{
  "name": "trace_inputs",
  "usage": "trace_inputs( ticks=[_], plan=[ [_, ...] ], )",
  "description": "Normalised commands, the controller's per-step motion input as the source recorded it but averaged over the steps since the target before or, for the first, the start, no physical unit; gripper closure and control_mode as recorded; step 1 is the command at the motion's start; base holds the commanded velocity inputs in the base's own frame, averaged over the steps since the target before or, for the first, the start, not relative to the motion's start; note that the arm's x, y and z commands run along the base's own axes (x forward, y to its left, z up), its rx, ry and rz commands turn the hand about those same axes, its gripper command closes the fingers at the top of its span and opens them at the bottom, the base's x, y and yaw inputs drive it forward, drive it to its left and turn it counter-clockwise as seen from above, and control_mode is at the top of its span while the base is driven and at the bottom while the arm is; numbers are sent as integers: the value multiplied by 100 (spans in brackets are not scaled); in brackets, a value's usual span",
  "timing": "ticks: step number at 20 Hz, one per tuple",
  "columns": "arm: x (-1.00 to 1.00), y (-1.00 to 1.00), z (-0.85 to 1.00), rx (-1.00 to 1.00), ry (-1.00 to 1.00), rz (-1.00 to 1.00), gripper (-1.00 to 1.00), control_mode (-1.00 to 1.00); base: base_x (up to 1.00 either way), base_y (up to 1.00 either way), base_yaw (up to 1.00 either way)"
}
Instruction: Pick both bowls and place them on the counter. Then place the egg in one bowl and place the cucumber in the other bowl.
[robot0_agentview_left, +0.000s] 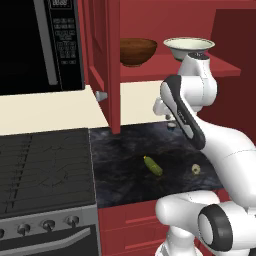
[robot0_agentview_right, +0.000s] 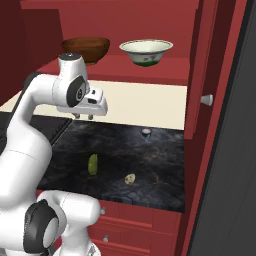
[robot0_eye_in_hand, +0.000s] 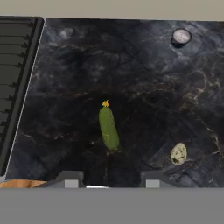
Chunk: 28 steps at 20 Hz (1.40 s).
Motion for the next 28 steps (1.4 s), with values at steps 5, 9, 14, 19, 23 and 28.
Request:
trace_inputs(
  ticks=[5, 9, 14, 19, 23, 28],
  plan=[
    [0, -8, -15, -2, -1, 0, -100, -100, 0, 0, 0],
    [-1, -27, -14, -26, -22, -13, -100, -100, 0, 0, 0],
    [-13, -52, 19, -27, -19, -11, -100, -100, 0, 0, 0],
    [-16, -54, 75, -15, -11, -7, -100, -100, 0, 0, 0],
    [-6, -39, 96, -7, -1, -5, -100, -100, 0, 0, 0],
    [1, -6, 79, -2, 1, -2, -100, -100, 0, 0, 0]
  ],
)
